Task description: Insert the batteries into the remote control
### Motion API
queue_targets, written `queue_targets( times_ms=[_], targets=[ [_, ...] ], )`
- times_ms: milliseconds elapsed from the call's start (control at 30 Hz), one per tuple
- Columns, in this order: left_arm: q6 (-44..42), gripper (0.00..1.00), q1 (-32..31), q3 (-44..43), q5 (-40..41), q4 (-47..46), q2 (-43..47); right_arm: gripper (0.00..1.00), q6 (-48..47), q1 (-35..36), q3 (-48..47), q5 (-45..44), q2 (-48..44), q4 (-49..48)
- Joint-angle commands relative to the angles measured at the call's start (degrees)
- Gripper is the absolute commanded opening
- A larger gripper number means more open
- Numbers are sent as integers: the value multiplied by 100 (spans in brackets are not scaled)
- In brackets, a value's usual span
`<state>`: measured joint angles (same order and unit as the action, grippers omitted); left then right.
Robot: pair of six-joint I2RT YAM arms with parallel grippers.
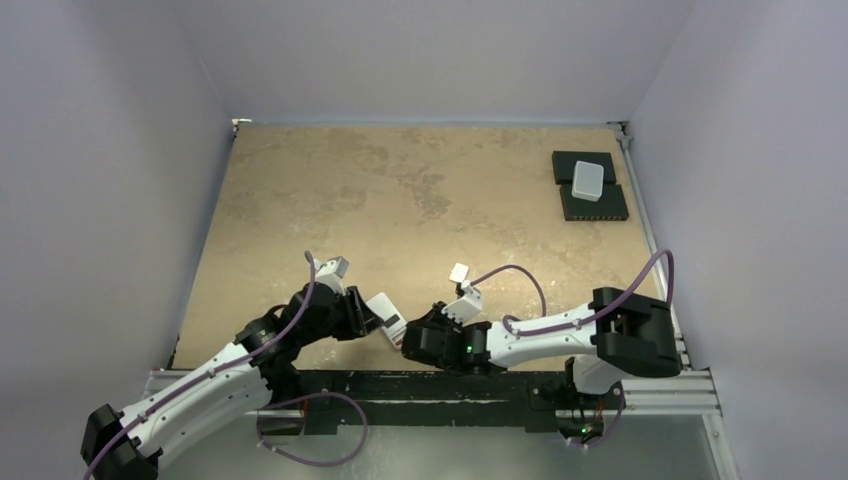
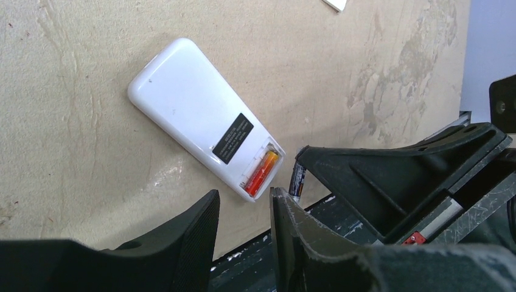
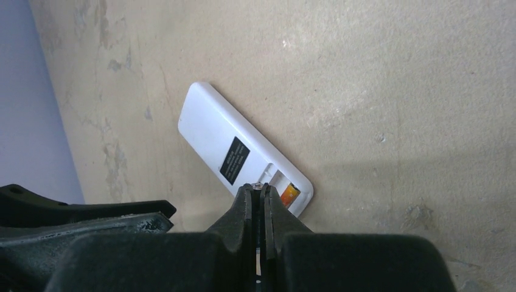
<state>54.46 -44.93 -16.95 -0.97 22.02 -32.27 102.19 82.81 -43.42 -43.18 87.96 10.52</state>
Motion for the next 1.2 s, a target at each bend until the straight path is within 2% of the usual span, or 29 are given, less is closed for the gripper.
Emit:
queue_targets(
  times_ms=[0, 267, 1167],
  targets=[
    [-19, 35, -16, 27, -60, -82, 43, 0, 532, 26, -97, -520, -119, 354],
    [-17, 35, -16, 28, -71, -80, 65, 0, 693, 43, -365, -770, 19, 720],
    [-29, 35, -14, 48, -139, -93, 98, 3, 889, 55, -732, -663, 662, 794]
  ],
)
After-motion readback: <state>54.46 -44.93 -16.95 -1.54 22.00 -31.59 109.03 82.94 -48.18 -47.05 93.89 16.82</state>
